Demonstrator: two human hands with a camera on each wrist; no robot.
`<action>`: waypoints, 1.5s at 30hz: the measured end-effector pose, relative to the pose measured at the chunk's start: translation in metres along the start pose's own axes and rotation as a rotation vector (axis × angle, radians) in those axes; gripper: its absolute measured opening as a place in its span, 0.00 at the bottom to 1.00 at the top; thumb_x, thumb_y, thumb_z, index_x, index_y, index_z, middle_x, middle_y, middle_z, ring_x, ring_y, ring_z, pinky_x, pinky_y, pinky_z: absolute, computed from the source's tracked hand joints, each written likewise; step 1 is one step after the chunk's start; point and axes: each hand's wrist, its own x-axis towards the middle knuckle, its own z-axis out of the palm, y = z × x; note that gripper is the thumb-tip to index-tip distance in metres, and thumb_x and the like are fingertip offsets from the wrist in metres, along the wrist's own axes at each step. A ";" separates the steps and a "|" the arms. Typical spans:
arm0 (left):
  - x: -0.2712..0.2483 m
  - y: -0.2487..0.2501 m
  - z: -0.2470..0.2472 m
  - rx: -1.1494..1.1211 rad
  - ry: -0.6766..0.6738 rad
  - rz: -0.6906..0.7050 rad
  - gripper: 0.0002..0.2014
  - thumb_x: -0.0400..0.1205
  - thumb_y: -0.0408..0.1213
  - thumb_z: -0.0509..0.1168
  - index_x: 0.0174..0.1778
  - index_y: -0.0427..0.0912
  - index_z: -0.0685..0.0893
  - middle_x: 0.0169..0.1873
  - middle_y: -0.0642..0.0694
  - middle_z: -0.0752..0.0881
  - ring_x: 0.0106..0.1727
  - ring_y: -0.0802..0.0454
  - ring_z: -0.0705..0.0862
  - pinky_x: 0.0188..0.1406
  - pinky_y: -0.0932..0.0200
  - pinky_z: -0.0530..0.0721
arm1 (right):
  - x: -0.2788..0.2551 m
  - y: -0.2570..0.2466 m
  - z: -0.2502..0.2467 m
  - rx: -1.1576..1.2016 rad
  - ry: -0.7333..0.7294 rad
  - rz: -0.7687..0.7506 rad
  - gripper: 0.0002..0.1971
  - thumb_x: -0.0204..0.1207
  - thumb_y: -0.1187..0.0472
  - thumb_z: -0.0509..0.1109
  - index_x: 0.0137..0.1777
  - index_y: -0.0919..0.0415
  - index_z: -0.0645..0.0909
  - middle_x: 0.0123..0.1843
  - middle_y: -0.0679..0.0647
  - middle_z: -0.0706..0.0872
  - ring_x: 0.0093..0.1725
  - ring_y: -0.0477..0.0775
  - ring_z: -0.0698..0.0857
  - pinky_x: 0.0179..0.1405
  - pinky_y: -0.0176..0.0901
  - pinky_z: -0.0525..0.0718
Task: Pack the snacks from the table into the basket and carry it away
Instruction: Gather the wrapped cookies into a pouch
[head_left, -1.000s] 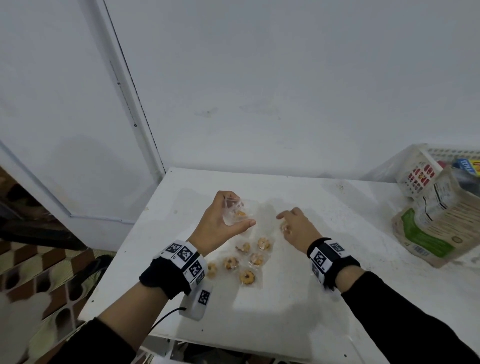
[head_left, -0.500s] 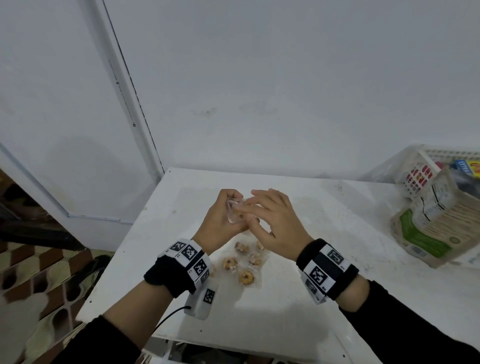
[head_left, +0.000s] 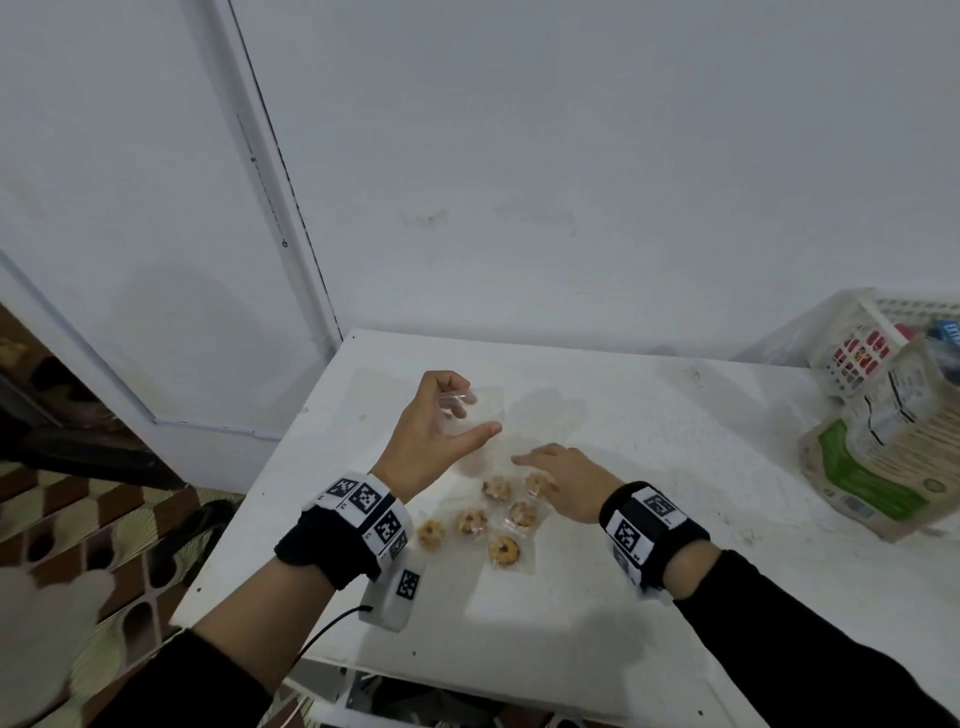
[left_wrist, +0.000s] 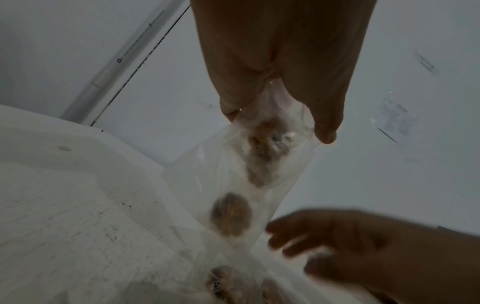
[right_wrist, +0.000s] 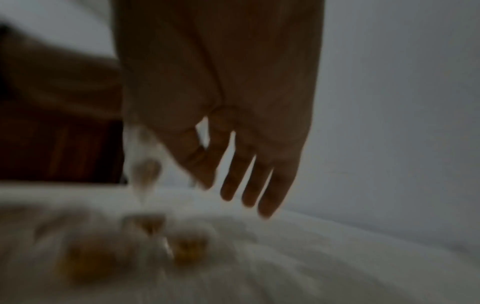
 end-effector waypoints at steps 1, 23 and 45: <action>0.000 0.000 -0.001 0.002 0.007 0.003 0.26 0.71 0.42 0.78 0.58 0.46 0.72 0.50 0.49 0.83 0.48 0.56 0.80 0.50 0.72 0.76 | 0.001 0.001 0.004 -0.015 -0.006 0.000 0.25 0.84 0.66 0.57 0.79 0.47 0.67 0.78 0.53 0.68 0.74 0.58 0.69 0.73 0.46 0.69; -0.001 0.008 0.008 -0.093 -0.040 0.010 0.29 0.68 0.37 0.79 0.60 0.48 0.71 0.53 0.55 0.79 0.56 0.62 0.79 0.55 0.74 0.75 | -0.026 -0.076 -0.048 0.200 0.856 -0.386 0.07 0.80 0.51 0.66 0.51 0.46 0.85 0.50 0.36 0.87 0.62 0.41 0.79 0.67 0.49 0.70; 0.007 0.031 0.003 -0.270 -0.075 -0.085 0.24 0.67 0.47 0.81 0.42 0.43 0.71 0.39 0.44 0.80 0.40 0.54 0.81 0.42 0.58 0.82 | -0.046 -0.056 -0.054 0.979 0.390 -0.205 0.05 0.75 0.57 0.75 0.48 0.56 0.86 0.47 0.51 0.90 0.49 0.48 0.88 0.55 0.41 0.84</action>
